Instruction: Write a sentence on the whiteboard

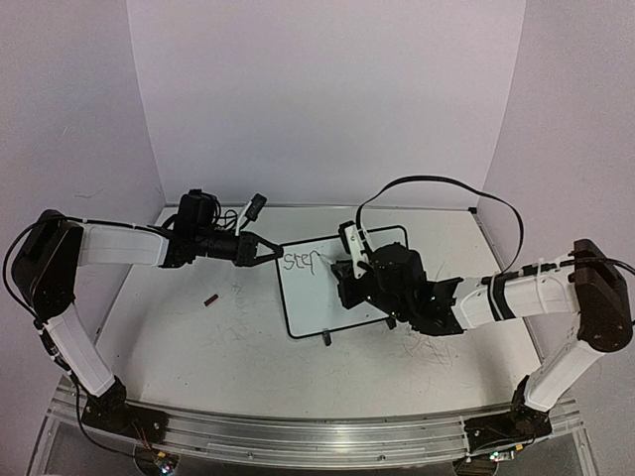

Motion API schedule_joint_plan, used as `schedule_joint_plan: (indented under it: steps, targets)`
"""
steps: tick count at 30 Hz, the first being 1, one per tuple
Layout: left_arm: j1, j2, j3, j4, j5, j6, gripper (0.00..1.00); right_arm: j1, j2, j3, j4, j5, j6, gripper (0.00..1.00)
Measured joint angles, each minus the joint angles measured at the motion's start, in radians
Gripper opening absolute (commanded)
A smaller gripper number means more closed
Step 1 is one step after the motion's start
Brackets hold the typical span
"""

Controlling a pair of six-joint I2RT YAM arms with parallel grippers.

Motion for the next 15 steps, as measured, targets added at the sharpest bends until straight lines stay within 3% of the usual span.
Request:
schedule_joint_plan:
  steps: [15]
  targets:
    - [0.000, 0.000, 0.000, 0.000, 0.000, 0.000, 0.00, -0.001, 0.002, 0.000, -0.005, -0.029, 0.001, 0.00]
